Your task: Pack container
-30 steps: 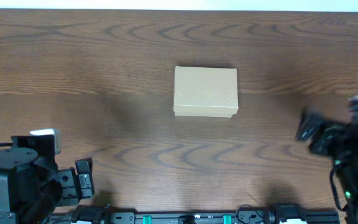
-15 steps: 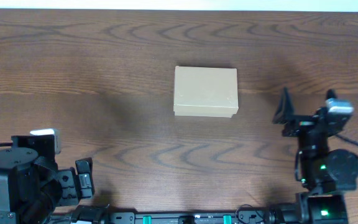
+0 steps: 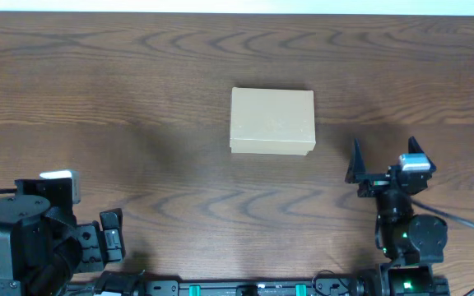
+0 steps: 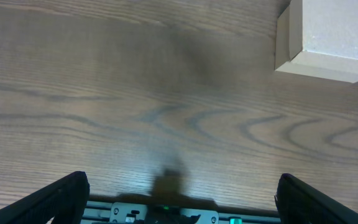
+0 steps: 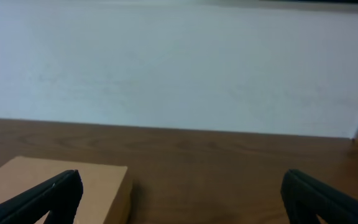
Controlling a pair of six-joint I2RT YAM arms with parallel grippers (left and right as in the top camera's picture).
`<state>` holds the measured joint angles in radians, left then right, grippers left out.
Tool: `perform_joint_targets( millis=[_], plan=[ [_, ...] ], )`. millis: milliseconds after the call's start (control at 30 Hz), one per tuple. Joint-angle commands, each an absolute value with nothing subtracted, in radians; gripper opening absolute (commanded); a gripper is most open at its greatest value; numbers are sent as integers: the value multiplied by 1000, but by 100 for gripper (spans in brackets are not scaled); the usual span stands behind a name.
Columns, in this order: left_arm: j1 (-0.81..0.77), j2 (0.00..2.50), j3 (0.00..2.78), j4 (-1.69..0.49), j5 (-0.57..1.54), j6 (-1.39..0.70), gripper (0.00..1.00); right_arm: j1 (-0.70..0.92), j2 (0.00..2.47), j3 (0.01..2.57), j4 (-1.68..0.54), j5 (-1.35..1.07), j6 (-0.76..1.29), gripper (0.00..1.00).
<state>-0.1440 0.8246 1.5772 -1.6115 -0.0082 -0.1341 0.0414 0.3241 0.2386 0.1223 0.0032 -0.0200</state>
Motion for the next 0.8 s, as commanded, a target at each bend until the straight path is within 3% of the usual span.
perform_joint_targets(
  millis=[0,767],
  plan=[
    [-138,826,1575,-1689,-26,-135,95,40,278,182,149,-5,-43,99],
    [-138,826,1575,-1689,-26,-136,95,40,125,20,172,-5,-54,99]
  ],
)
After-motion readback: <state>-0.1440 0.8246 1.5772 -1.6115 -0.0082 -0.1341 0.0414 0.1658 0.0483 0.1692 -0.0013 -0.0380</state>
